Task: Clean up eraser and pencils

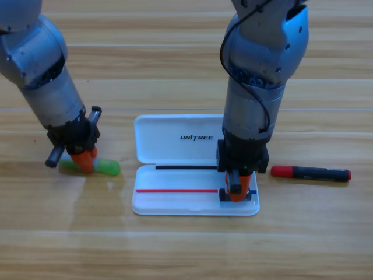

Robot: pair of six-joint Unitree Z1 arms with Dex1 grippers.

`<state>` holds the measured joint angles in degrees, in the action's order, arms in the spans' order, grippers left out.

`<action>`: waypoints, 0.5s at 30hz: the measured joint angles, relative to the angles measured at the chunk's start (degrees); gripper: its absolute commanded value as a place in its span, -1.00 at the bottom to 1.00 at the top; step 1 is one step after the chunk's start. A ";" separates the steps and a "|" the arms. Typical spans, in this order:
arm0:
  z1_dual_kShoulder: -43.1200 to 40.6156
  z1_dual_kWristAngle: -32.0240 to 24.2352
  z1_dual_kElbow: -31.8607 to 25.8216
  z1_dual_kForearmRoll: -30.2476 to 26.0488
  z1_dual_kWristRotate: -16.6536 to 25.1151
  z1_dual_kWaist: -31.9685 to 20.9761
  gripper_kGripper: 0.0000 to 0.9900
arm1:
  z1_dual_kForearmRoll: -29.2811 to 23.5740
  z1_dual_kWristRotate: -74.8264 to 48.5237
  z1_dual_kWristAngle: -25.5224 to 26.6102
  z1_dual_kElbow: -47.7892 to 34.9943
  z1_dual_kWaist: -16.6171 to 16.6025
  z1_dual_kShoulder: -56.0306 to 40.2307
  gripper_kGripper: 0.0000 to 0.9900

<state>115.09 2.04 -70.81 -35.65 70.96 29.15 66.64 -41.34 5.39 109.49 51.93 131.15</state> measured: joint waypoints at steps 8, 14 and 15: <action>-0.01 0.67 0.00 0.00 0.05 0.00 -1.00 | 0.00 0.00 -0.13 -0.54 0.00 -0.01 -1.00; -0.03 0.77 0.00 0.00 0.13 0.00 -1.00 | 0.00 0.00 -0.65 -0.55 0.00 -0.01 -1.00; -0.04 0.84 0.00 0.00 0.16 0.00 -1.00 | 0.00 0.00 -0.66 -0.56 0.00 -0.01 -1.00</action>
<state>115.04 2.88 -70.81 -35.65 71.11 29.15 66.64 -41.33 4.72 108.94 51.93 131.15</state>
